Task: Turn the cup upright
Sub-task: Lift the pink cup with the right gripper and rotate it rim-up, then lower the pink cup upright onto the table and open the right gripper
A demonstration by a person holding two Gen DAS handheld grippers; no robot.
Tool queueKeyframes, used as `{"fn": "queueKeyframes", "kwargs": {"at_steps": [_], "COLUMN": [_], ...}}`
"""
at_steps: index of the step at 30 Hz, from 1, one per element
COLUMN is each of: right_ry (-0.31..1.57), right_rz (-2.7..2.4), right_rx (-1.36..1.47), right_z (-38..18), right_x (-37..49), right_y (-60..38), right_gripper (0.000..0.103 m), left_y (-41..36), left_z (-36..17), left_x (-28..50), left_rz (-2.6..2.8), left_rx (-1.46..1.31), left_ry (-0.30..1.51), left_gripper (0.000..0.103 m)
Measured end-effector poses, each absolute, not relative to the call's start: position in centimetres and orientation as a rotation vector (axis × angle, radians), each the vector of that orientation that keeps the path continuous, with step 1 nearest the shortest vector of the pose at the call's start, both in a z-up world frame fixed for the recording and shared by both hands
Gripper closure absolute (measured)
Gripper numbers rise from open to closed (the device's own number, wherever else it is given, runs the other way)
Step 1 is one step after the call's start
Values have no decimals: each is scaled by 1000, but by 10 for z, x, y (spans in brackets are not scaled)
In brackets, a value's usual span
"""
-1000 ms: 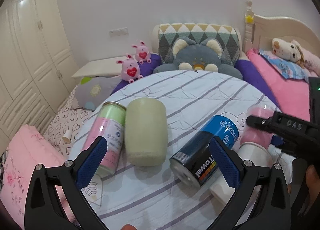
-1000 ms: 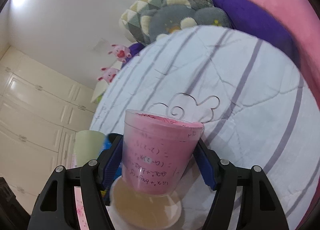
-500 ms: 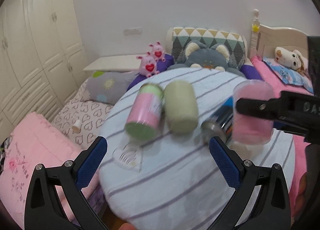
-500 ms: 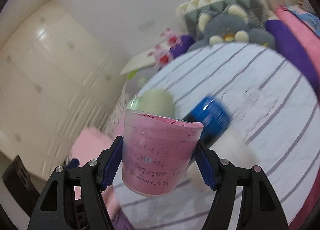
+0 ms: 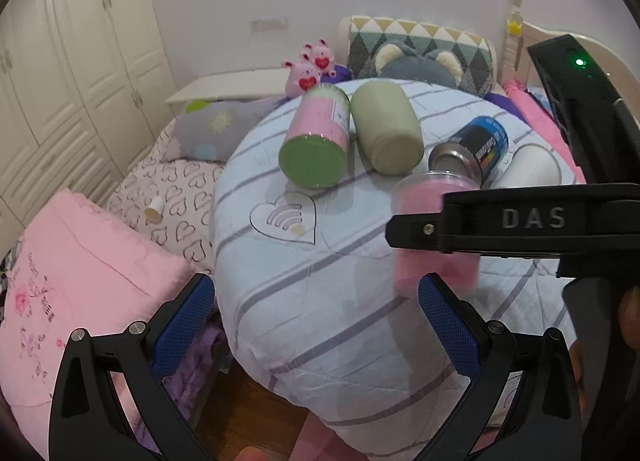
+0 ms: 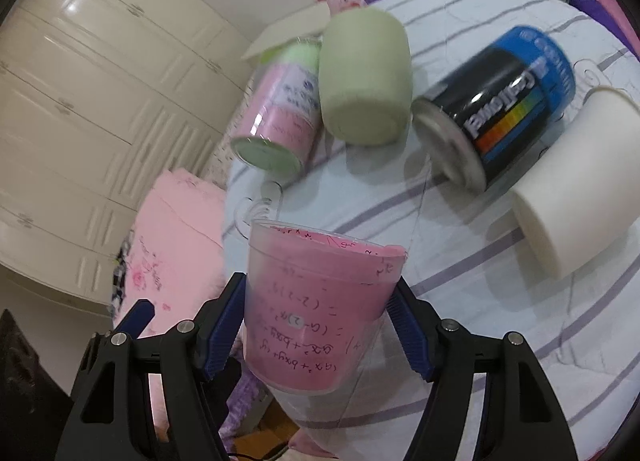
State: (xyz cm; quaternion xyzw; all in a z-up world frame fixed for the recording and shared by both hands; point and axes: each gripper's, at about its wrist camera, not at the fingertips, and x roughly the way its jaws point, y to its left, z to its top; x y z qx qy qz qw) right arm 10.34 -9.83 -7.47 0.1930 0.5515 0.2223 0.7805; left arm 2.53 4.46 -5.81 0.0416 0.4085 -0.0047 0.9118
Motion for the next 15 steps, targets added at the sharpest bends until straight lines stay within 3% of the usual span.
{"fn": "queueKeyframes", "kwargs": {"at_steps": [3,5,15], "right_ry": [1204,1198,1084], "right_rz": [480,473,446], "right_rx": [438,435,385], "right_z": [-80,-76,-46], "right_x": [110,99,89], "right_y": [-98,-98,-121], "right_gripper": [30,20,20], "left_y": [44,45,38], "left_z": [-61,-60,-55], "left_x": [28,29,34], "left_rz": [-18,-23,-51], "left_rx": [79,70,43], "left_ry": [856,857,855], "left_gripper": [0,0,0]}}
